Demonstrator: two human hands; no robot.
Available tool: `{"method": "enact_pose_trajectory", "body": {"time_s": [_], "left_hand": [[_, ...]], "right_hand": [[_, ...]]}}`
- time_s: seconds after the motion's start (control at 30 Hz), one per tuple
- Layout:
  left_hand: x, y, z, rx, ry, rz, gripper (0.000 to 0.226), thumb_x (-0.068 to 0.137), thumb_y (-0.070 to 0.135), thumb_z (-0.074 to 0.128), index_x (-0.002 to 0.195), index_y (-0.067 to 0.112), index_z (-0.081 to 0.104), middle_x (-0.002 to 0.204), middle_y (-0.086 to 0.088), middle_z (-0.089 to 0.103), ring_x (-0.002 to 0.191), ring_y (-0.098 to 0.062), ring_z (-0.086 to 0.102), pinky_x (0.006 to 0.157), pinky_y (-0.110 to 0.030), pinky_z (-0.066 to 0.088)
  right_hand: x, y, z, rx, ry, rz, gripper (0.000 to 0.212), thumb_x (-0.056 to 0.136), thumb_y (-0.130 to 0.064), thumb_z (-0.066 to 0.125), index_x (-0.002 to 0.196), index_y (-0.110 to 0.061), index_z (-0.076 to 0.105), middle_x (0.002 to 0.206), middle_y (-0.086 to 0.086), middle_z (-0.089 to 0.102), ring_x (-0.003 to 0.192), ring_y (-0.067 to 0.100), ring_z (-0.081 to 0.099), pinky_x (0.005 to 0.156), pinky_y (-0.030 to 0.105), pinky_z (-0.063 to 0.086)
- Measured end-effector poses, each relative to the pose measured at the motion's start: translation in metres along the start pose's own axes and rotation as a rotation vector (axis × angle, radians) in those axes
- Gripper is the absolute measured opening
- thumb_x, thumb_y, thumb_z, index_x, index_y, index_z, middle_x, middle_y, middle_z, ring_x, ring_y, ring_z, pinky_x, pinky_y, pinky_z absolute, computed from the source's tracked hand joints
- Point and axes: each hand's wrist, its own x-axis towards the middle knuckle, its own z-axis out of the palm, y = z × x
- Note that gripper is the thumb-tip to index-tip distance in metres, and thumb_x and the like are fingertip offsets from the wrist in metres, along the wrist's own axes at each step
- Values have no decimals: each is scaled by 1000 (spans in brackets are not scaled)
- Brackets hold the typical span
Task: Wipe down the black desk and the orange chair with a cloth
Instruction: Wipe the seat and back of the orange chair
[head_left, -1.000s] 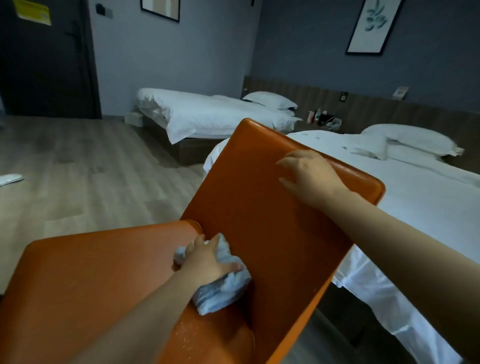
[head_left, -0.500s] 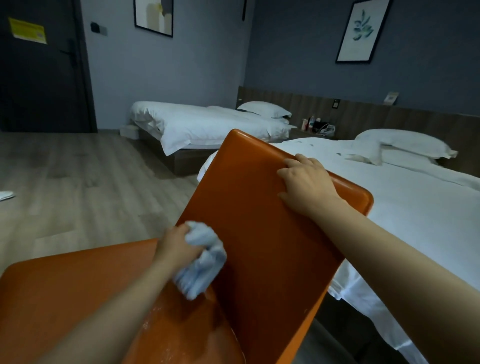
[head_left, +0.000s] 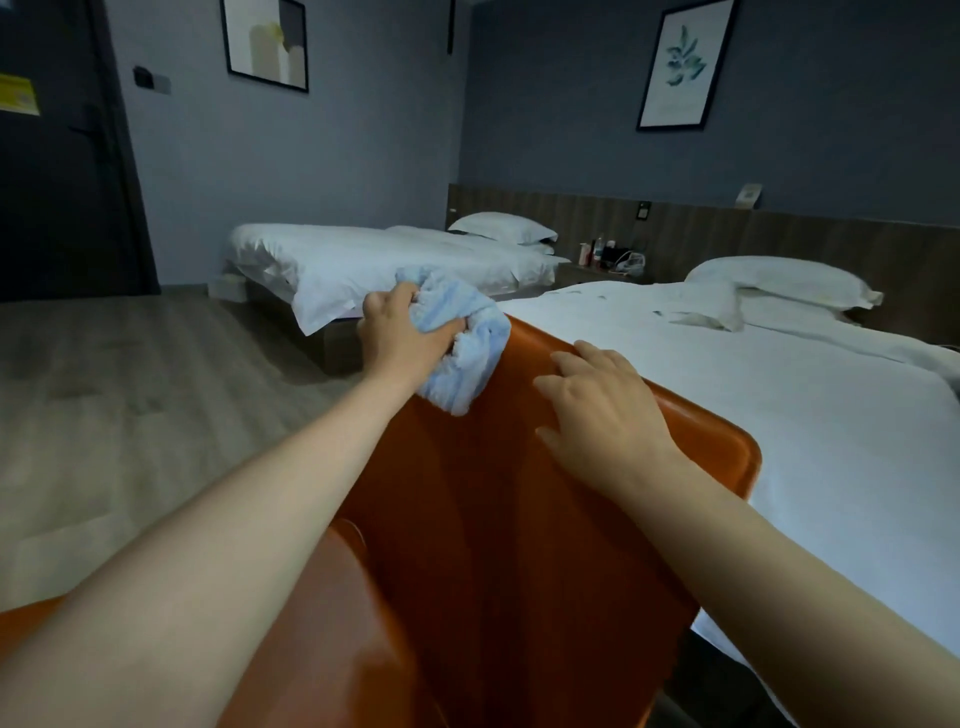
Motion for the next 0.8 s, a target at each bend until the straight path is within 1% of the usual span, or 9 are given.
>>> {"method": "enact_pose_trajectory", "body": {"time_s": [0.2, 0.33, 0.4, 0.5, 0.6, 0.63, 0.67, 0.73, 0.8], "left_hand": [[19, -19, 37, -47, -91, 33, 51, 86, 52, 54, 131, 28, 48, 138, -13, 42, 123, -37, 44, 101, -45, 40], [15, -42, 40, -44, -61, 48, 48, 85, 48, 57, 127, 25, 52, 135, -13, 46, 119, -37, 48, 100, -44, 42], [4, -63, 41, -56, -73, 55, 47, 83, 51, 57, 122, 24, 54, 130, -12, 50, 113, -35, 53, 96, -45, 46], [-17, -99, 43, -7, -112, 37, 51, 82, 60, 46, 119, 25, 52, 122, -11, 54, 105, -31, 57, 88, -45, 51], [-36, -129, 46, 116, -178, -20, 66, 77, 64, 23, 117, 21, 53, 115, -10, 58, 106, -28, 57, 88, -40, 48], [-43, -138, 47, 144, -207, -35, 68, 76, 63, 20, 117, 20, 53, 115, -10, 59, 108, -28, 56, 89, -39, 46], [-51, -146, 48, 142, -232, -74, 67, 77, 62, 24, 120, 19, 51, 119, -11, 57, 113, -29, 55, 93, -41, 45], [-68, -163, 48, 111, -269, -164, 63, 82, 57, 41, 131, 18, 45, 133, -12, 49, 124, -30, 47, 100, -43, 41], [-85, -178, 45, 163, -324, -178, 68, 78, 58, 37, 131, 17, 45, 131, -10, 51, 124, -29, 48, 99, -41, 42]], "right_hand": [[0, 0, 4, 10, 8, 7, 37, 87, -41, 57, 120, -26, 60, 144, 6, 44, 140, 27, 26, 114, 40, 21], [0, -1, 5, 5, 16, 10, 38, 87, -43, 57, 121, -27, 60, 145, 5, 42, 141, 26, 26, 115, 40, 19], [0, -2, 5, -6, 14, 11, 38, 87, -43, 57, 122, -28, 59, 147, 5, 41, 141, 26, 25, 115, 41, 18], [0, -2, 4, -20, 8, 2, 38, 88, -43, 58, 123, -29, 59, 148, 5, 39, 141, 26, 25, 116, 42, 16], [-1, -3, 5, -71, -2, -14, 36, 88, -43, 57, 122, -28, 60, 148, 7, 39, 141, 29, 24, 116, 44, 15], [-1, -5, 6, -93, -11, -15, 35, 89, -43, 56, 121, -29, 60, 148, 8, 38, 142, 31, 23, 116, 45, 13], [-1, -7, 8, -111, -20, -14, 34, 89, -42, 55, 120, -29, 61, 148, 8, 37, 142, 33, 21, 116, 47, 11], [-1, -11, 11, -141, -43, -13, 34, 89, -43, 55, 119, -30, 61, 149, 9, 35, 143, 35, 17, 116, 51, 7], [1, -12, 12, -162, -51, -14, 36, 88, -45, 56, 120, -30, 60, 150, 8, 34, 143, 36, 15, 115, 52, 6]]}}
